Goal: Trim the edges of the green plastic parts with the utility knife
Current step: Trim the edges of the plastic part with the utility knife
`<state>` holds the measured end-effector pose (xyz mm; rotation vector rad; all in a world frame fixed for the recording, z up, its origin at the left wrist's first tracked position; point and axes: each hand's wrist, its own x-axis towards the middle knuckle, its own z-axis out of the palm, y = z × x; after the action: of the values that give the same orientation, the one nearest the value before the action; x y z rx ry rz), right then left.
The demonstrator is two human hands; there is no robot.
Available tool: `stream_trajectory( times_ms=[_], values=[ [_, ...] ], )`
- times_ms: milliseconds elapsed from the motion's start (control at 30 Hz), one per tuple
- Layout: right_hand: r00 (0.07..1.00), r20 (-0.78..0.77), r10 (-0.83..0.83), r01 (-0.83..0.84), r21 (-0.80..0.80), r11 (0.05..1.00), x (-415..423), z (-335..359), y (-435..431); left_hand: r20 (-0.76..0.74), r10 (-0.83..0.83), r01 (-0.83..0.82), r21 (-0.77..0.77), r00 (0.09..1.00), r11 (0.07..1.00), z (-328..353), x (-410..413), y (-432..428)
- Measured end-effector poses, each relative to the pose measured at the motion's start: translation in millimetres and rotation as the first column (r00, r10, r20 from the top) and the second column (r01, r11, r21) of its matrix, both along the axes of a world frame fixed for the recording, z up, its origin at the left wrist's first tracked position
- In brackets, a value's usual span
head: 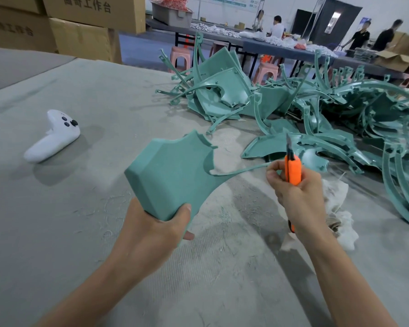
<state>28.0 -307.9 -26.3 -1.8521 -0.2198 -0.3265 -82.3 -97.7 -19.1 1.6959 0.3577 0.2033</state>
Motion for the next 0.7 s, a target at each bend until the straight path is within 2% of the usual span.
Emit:
stream_trajectory(
  times_ms=[100,233,367,533,600,700],
  values=[
    [0.999,-0.032,0.023,-0.022,0.032,0.999,-1.1,1.1,1.1,0.004,-0.005,0.005,-0.03,1.0,1.0,0.0,1.4,0.1],
    [0.996,-0.086,0.021,-0.027,-0.068,0.997,-3.5,1.4,5.3,0.01,0.0,0.0,-0.057,1.0,0.998,-1.8,3.1,0.8],
    [0.998,-0.045,0.045,-0.049,-0.11,0.993,-11.8,1.9,15.3,0.017,0.005,-0.004,-0.053,1.0,0.999,-3.1,3.2,1.7],
    [0.953,-0.158,0.258,-0.23,0.176,0.957,-21.4,2.7,30.5,-0.005,-0.06,0.059,-0.029,0.998,0.998,0.5,0.7,-4.8],
    [0.943,-0.17,0.288,-0.261,0.164,0.951,-23.2,1.9,34.9,-0.019,-0.081,0.081,-0.002,0.997,0.997,2.0,-0.6,-7.3],
    [0.956,-0.16,0.245,-0.221,0.156,0.963,-26.2,1.2,39.6,-0.022,-0.084,0.085,0.009,0.996,0.996,4.0,-2.0,-9.0]
  ],
)
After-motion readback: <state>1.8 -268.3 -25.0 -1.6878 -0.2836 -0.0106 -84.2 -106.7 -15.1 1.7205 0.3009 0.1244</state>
